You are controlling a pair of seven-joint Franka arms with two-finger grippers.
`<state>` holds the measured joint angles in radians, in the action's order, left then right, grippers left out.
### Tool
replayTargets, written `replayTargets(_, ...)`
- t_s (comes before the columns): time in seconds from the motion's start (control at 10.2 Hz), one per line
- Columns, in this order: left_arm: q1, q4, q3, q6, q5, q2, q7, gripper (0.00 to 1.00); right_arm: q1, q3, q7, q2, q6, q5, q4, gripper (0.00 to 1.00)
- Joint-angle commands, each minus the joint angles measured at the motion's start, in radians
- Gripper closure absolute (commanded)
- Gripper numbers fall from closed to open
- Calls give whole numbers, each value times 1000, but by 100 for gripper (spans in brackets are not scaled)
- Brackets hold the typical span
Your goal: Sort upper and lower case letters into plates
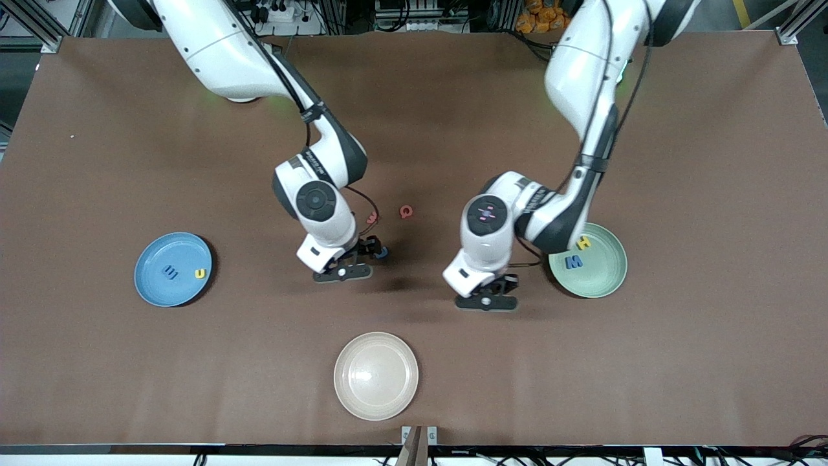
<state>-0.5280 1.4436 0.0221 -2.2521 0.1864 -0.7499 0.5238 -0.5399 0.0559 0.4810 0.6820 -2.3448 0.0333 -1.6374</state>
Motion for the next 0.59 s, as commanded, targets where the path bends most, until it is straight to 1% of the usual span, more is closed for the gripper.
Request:
replayTargets(0.0, 225, 306, -135, -4, 1, 225, -190, 77, -15, -7, 40, 43, -43, -9, 31, 0)
replayTargets(0.2, 401, 461, -233, -4, -1, 340, -304, 75, -25, -7, 16, 50, -42, -6, 31, 0)
replayTargets(0.39, 543, 572, -331, -6, 1, 395, -335, 72, -49, -7, -37, 50, -44, -4, 31, 0)
replayTargets(0.49, 601, 595, -385, -7, -1, 400, -335, 62, -66, -7, -50, 50, -42, -4, 31, 0)
